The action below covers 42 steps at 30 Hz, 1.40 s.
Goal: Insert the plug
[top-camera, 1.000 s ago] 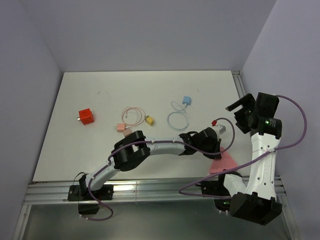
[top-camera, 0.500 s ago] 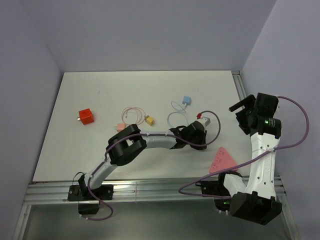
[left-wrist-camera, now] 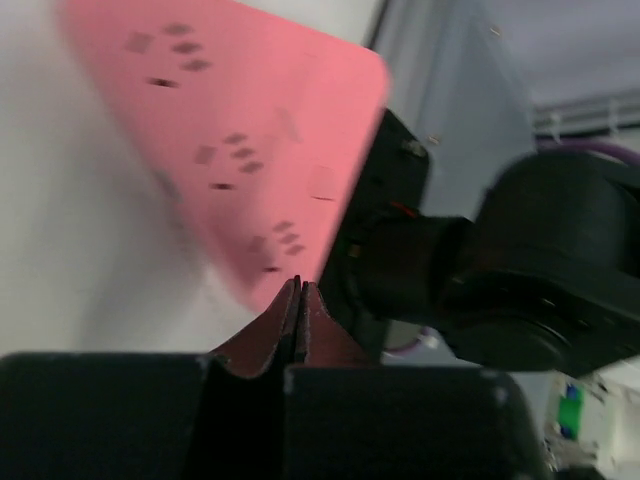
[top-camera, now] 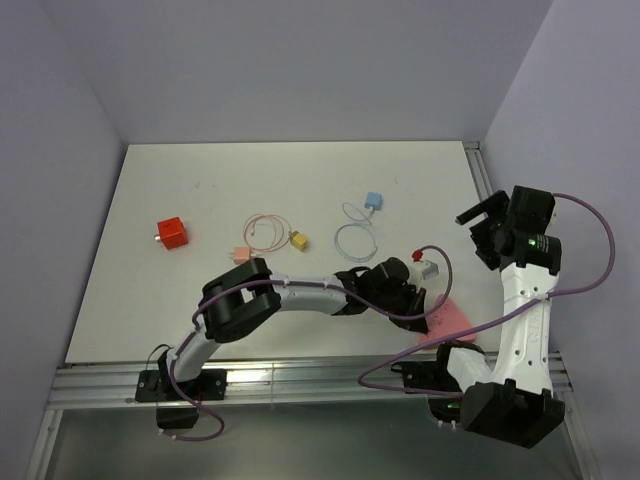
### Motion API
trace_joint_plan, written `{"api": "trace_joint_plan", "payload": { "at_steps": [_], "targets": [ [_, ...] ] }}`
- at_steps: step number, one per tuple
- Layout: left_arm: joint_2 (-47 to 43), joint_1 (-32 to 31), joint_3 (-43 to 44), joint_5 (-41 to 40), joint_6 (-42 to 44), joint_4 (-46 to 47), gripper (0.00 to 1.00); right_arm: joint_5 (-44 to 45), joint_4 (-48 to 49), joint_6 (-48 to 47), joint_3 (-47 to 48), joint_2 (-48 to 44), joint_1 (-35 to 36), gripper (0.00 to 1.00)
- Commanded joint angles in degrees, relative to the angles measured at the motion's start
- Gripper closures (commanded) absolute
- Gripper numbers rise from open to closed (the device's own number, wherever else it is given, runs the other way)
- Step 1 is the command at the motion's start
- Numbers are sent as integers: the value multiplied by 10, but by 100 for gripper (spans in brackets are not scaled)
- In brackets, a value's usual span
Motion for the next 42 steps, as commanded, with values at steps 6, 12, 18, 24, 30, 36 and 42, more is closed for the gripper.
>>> {"api": "trace_joint_plan", "payload": {
  "at_steps": [6,12,18,24,30,36,42],
  "targets": [
    [1,-36,4,123,-25,115,100,-6,7,-4,20,-15,-3,9],
    [62,-53,76,107,-16,68,100,-10,4,-2,30,-16,-3,9],
    [86,-56,102,37,16,31,100,-13,7,-1,26,-22,-2,9],
    [103,-56,129,-41,43,-24,100,-13,12,-2,15,-25,-3,9],
    [127,-25,150,-67,36,-37,100,-23,23,2,-8,-26,-2,9],
    [157,42,167,-40,37,-6,100,-22,32,-6,-22,-12,-2,9],
    [94,84,79,-55,32,28,100,46,31,-15,-34,7,-2,9]
  ]
}}
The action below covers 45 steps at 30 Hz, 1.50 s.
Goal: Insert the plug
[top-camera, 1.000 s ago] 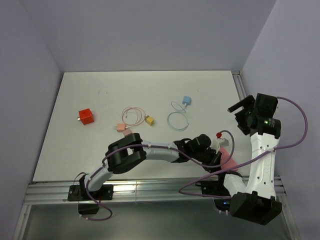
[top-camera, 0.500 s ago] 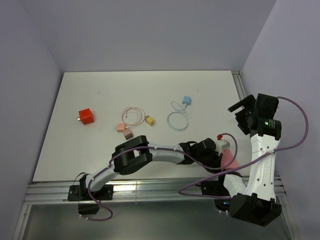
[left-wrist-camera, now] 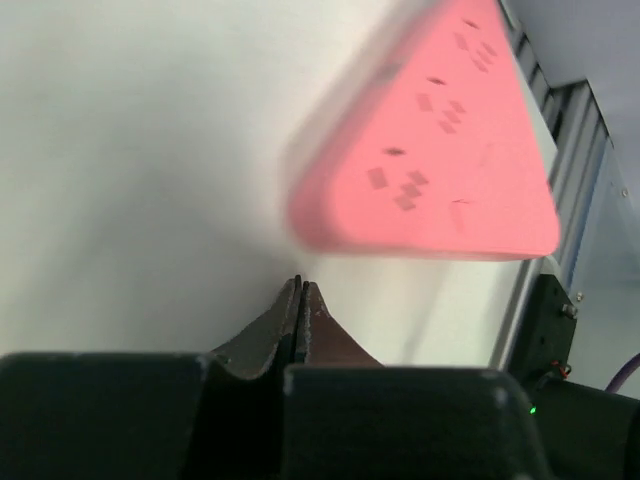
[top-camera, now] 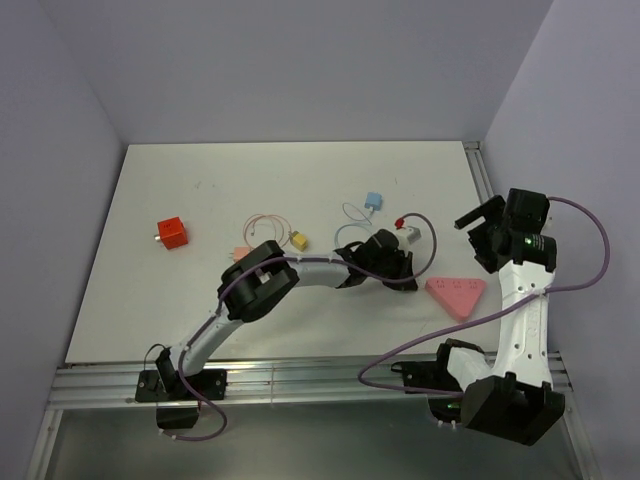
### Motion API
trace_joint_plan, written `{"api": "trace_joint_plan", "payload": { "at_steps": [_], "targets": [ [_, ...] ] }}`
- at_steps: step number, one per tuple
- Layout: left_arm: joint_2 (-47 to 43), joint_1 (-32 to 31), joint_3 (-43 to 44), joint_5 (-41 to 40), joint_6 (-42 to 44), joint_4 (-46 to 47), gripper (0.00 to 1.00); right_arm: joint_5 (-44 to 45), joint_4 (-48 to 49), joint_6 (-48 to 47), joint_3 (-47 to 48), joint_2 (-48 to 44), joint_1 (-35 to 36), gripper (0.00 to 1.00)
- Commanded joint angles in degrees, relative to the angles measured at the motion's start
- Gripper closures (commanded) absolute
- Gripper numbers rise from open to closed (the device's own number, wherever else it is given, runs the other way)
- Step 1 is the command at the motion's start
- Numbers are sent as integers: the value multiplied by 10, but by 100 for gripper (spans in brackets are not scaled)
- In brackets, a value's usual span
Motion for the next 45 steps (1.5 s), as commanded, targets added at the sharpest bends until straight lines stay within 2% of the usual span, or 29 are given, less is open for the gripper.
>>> {"api": "trace_joint_plan", "payload": {
  "at_steps": [1,6,10,13,14,15,16,20,21,22,25,30,33,34,41,45],
  "targets": [
    [-64,16,-63,-32,5,12,100,65,24,-14,-12,12,-3,9],
    [-156,31,-162,-48,-16,21,100,147,23,-17,-30,52,-23,9],
    [-248,31,-237,-57,-24,32,100,161,34,-13,-54,76,-68,10],
    [-318,31,-264,-79,-28,-11,99,141,37,2,-78,86,-90,10],
    [-335,31,-270,-85,-32,-29,97,142,39,8,-86,87,-101,10],
    [-369,31,-282,-92,-33,-35,86,147,39,22,-104,90,-106,10],
    [-386,31,-289,-91,-32,-36,80,152,37,31,-112,92,-107,10],
    [-462,32,-321,-105,-19,-56,62,115,46,68,-162,102,-108,9],
    [-473,33,-325,-109,-15,-67,52,114,48,87,-180,107,-109,9],
    [-497,36,-327,-108,-12,-82,48,109,54,94,-188,108,-109,9],
    [-543,48,-353,-107,-11,-86,38,97,73,110,-220,113,-108,9],
    [-607,75,-401,-123,-6,-90,31,70,123,117,-248,142,-98,10],
    [-625,93,-417,-123,-4,-94,30,71,148,145,-240,165,-48,10],
    [-628,96,-420,-124,-5,-97,31,73,153,155,-233,172,0,10],
    [-659,121,-443,-144,-3,-124,30,74,142,232,-122,285,210,10],
    [-684,128,-447,-160,-3,-150,30,92,136,255,-115,252,275,9]
  ]
}}
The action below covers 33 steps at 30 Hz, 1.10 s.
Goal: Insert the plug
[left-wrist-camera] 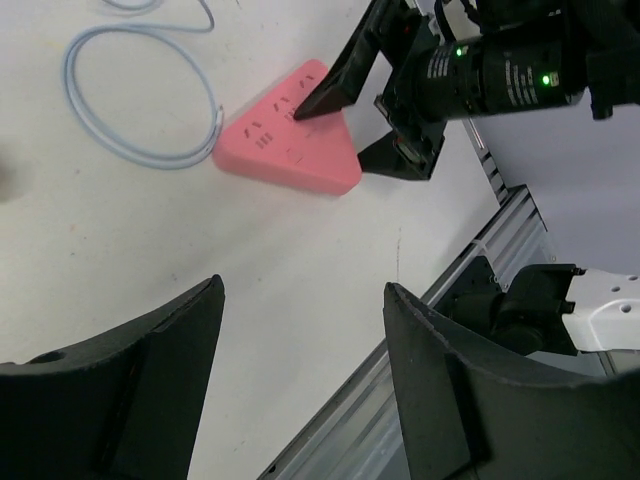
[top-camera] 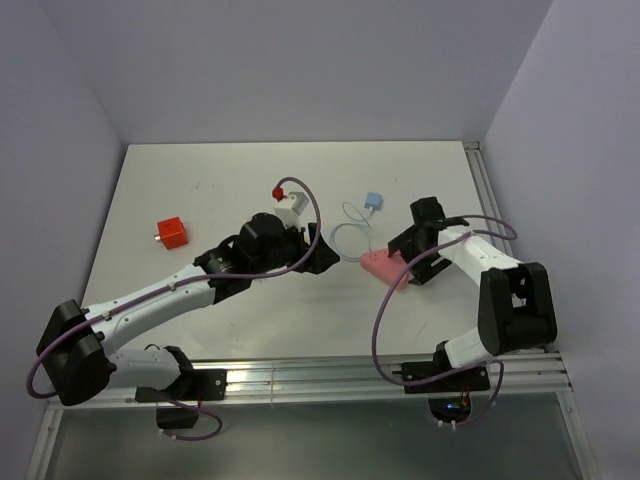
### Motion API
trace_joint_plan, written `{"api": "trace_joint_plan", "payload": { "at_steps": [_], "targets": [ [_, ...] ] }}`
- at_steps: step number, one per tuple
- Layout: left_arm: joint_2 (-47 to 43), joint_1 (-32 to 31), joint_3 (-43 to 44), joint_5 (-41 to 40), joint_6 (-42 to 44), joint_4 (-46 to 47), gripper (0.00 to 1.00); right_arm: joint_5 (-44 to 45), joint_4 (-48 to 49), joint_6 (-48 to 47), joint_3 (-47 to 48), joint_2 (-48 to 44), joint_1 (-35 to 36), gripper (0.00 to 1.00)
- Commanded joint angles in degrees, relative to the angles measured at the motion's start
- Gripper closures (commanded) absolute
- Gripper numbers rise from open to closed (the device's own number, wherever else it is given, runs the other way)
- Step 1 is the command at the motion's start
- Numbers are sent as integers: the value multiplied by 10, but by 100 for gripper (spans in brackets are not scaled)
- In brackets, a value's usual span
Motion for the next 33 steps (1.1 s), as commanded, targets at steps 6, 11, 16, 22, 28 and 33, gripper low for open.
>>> {"api": "trace_joint_plan", "payload": {
  "at_steps": [6,11,16,22,28,33],
  "targets": [
    [-52,9,-8,-25,10,-35,28,73,-71,-22,-4,-149,38,6],
    [-52,9,7,-28,8,-48,29,65,3,-165,5,-184,38,2],
    [-62,9,16,-42,11,-58,30,59,63,-227,156,-51,40,4],
    [-100,9,18,-70,10,-82,30,110,51,-270,351,193,67,12],
    [-122,9,18,-108,8,-96,30,110,48,-311,472,334,77,15],
    [-112,10,27,-111,1,-99,31,102,46,-329,532,399,86,16]
  ]
}}
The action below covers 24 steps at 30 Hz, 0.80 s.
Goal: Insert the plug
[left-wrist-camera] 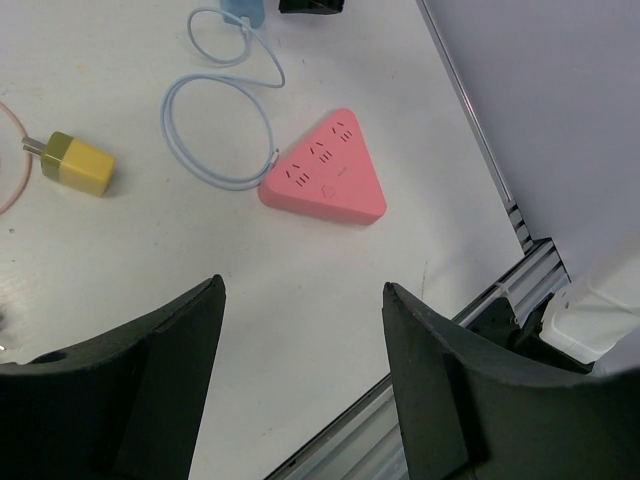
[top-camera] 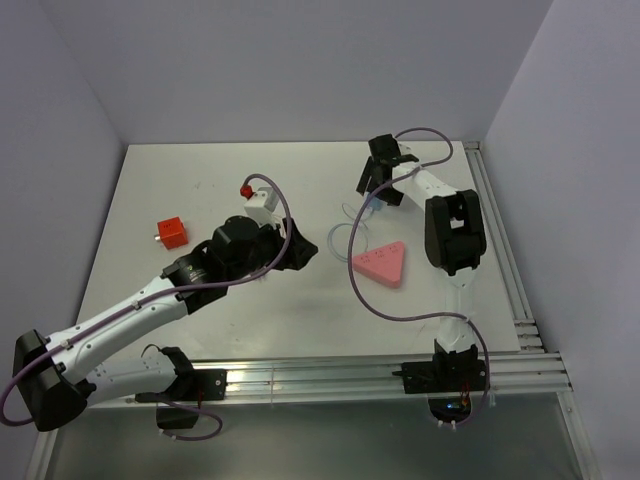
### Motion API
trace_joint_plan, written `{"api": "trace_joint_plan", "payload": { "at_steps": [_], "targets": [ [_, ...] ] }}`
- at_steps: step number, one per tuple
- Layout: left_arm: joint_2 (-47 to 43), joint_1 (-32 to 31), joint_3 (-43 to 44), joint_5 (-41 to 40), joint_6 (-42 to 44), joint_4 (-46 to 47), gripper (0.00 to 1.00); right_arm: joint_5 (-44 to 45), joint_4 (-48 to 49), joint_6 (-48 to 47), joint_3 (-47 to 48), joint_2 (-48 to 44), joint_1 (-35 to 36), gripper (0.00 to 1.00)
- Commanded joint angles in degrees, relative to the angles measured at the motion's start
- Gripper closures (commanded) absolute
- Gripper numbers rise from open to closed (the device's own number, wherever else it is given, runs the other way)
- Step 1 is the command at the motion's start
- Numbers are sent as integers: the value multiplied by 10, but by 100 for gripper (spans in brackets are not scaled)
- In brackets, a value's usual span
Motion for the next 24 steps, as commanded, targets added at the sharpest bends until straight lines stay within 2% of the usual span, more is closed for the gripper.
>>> {"api": "trace_joint_plan", "payload": {
  "at_steps": [1,9,10,16,17,18,20,24],
  "targets": [
    [6,2,28,-13,-4,-4,31,9,-5,-28,57,28,7,17],
    [3,2,30,-15,-14,-12,32,-11,1,-47,66,54,8,40],
    [0,2,31,-17,-14,-15,32,-13,2,-48,66,54,9,47],
    [-1,2,52,-25,-13,-49,32,-65,13,-72,87,53,11,67],
    [2,3,62,-23,-17,-62,33,-75,16,-79,101,53,12,75],
    [8,3,68,-21,-19,-72,35,-85,15,-81,108,49,14,89],
    [13,4,88,-13,-26,-99,38,-104,19,-89,121,39,23,100],
    [5,7,123,-18,-34,-144,43,-148,74,-105,70,-56,48,100]
  ]
}}
